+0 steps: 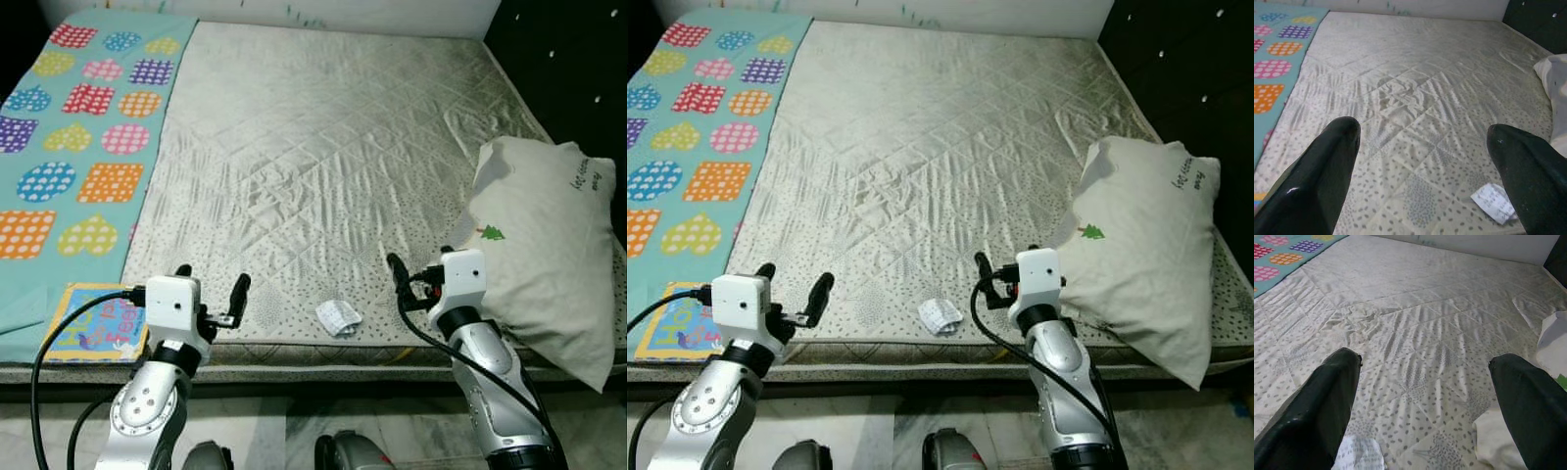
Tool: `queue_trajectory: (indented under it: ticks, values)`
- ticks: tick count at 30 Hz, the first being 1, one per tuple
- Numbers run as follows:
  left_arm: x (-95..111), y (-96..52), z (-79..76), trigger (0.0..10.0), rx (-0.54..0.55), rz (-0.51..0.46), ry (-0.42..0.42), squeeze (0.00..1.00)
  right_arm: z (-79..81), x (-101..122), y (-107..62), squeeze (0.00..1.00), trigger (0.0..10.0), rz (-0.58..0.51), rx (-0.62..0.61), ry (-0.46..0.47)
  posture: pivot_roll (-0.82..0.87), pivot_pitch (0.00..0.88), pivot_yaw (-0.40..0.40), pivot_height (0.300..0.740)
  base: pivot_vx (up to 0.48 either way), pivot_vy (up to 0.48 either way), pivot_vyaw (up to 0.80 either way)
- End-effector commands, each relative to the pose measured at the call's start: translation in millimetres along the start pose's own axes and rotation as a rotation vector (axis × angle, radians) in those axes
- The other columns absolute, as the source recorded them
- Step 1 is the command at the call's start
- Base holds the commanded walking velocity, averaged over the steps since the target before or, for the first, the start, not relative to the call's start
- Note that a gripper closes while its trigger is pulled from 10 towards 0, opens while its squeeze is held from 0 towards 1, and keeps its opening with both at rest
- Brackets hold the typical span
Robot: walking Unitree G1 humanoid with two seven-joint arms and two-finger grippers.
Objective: Clean up the room
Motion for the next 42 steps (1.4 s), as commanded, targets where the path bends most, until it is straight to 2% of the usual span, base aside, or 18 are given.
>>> queue_trajectory:
  ticks: [1,8,12,29,42]
  values:
    - [0,-2.6,2.3,10.0,0.019,0.004,-0.011,0.00,-2.6,-4,-3.5,0.00,10.0,0.014,0.002,0.004,0.04,0.226,-0.073,0.625,0.000,0.000,0.00]
    - [2,-1.8,4.9,10.0,0.040,-0.009,-0.017,0.00,-2.5,-3,-2.6,0.00,10.0,0.013,0.007,0.005,0.03,0.230,-0.074,0.610,0.000,0.000,0.00]
    - [7,-1.7,21.9,10.0,0.150,-0.036,-0.029,0.00,-3.2,-3,-1.6,0.00,10.0,0.015,0.009,0.003,0.03,0.234,-0.075,0.610,0.000,0.000,0.00]
    - [11,2.6,11.4,10.0,0.104,-0.052,-0.091,0.00,-2.1,-1,0.6,0.00,10.0,0.008,0.024,-0.003,0.03,0.240,-0.089,0.610,0.000,0.000,0.00]
    - [15,5.0,13.8,10.0,0.102,-0.067,-0.085,0.00,-5.2,1,4.0,0.00,10.0,-0.005,0.026,-0.023,0.02,0.224,-0.092,0.610,0.149,0.000,0.00]
Point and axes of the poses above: a point about 5 cm out from each wrist's last joint towards the gripper, its own y axis pointing out of the wrist towards the gripper, its own x axis along the axis of the wrist's last joint, z = x × y, the point moved 4 cm from there along y, pointing out of the wrist towards the gripper, and after that the axes turned 15 degrees about -y, right-handed, at the moved point
